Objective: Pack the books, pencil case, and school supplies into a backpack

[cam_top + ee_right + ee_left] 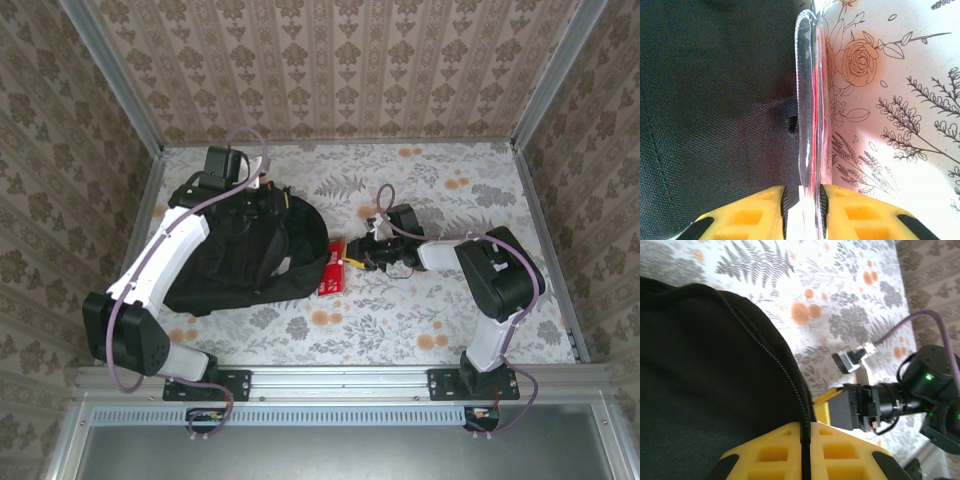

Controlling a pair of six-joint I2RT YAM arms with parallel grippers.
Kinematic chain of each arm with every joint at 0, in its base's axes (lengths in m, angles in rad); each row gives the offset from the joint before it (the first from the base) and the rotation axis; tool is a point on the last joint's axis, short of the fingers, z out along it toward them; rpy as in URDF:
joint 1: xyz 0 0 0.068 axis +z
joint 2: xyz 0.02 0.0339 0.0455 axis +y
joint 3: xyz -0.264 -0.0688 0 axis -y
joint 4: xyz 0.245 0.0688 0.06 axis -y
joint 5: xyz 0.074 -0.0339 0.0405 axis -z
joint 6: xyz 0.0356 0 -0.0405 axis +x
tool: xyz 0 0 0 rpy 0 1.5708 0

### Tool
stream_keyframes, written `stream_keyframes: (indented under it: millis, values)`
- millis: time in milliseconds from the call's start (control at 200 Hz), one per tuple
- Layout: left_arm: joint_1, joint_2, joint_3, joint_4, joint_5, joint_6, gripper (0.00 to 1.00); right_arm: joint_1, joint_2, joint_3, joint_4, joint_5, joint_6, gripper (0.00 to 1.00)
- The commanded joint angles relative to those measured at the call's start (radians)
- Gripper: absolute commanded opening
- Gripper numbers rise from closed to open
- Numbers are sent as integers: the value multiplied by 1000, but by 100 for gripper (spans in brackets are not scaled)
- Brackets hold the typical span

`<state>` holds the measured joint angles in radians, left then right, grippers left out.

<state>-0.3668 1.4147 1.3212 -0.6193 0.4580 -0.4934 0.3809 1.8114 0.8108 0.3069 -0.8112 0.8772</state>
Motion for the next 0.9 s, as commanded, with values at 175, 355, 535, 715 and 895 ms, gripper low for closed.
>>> stream_keyframes:
  millis: [175, 355, 535, 715, 895]
  values:
    - [-3, -90, -11, -87, -238, 16, 9, 38, -21, 12, 21, 17, 41, 27]
    - [-1, -78, -28, -48, -156, 10, 6, 81, -17, 43, 67, 10, 86, 29]
    - [10, -78, -52, 0, -90, -13, 4, 123, 41, 71, 171, 7, 159, 35]
    - [20, -91, -74, 31, -56, -23, 2, 156, 83, 144, 25, 68, 76, 40]
    - [23, -86, -82, 39, -39, -26, 1, 189, 121, 239, -219, 168, -61, 41]
